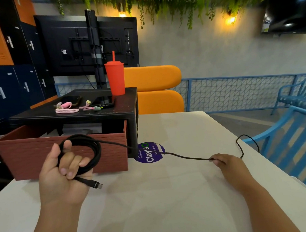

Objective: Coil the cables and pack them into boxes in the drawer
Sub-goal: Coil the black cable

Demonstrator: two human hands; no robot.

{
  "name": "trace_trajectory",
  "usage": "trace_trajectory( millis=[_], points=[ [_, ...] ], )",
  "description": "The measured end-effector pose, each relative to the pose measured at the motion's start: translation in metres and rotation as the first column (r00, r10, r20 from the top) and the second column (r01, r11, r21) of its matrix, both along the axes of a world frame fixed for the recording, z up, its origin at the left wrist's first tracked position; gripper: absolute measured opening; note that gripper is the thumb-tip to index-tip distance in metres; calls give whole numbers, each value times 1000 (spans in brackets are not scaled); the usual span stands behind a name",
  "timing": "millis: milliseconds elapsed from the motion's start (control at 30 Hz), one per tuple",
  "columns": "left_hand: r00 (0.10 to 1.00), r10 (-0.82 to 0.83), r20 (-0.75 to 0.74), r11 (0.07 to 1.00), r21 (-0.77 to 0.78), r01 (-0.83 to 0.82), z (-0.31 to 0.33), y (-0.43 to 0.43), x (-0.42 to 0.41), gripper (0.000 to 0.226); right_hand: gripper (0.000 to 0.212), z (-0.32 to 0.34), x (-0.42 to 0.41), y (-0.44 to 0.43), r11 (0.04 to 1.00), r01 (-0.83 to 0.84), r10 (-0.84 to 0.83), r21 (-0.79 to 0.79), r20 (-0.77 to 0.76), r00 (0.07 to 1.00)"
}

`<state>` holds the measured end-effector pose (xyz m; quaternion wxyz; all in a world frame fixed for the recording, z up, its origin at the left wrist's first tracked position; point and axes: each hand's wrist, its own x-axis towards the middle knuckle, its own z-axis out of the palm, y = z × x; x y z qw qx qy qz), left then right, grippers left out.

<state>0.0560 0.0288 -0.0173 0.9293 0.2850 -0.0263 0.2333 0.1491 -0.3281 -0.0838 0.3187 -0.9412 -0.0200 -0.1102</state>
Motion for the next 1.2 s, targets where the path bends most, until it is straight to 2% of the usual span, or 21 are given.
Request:
trace_trajectory(
  millis=[133,233,333,467,567,667,733,800,867,933,967,1033,1200],
  points=[
    [999,-2,44,1000,-11,2,2,5,-2,22,28,1,-1,6,996,-64,57,-56,-124,991],
    [997,-24,70,999,-29,26,3,4,-1,21,31,-1,2,10,993,-44,29,-107,-134,991],
    [999,-37,37,999,-10,37,3,-2,0,23,38,-3,2,10,975,23,-49,-219,-113,992],
    [997,-79,-25,997,-3,79,0,-15,3,23,27,-7,2,4,895,179,-227,-408,-72,971],
    [990,-138,-37,990,4,138,-1,-23,4,19,40,-2,4,4,829,279,-335,-485,-31,942],
    [976,-205,-67,977,45,208,-2,-36,4,24,51,4,0,28,887,261,-215,-380,158,964],
    [958,-278,-67,956,74,282,-5,-46,4,28,53,9,-8,55,949,137,-34,-282,341,939],
    [929,-365,-57,923,105,369,-9,-56,4,41,56,13,-18,83,972,-57,146,-227,400,905],
    [903,-423,-74,897,108,429,-11,-64,2,49,50,16,-29,103,954,-275,299,-119,397,867],
    [890,-441,-116,885,107,453,-9,-72,-1,37,37,19,-40,113,927,-371,333,52,342,879],
    [890,-433,-144,888,100,449,-8,-75,-1,30,31,19,-43,116,919,-374,321,126,313,894],
    [886,-424,-187,892,84,444,-7,-80,-3,31,23,15,-43,119,907,-333,263,256,273,925],
    [866,-449,-222,875,86,476,-5,-86,-9,33,38,15,-46,128,919,-222,179,327,154,972]
  ],
)
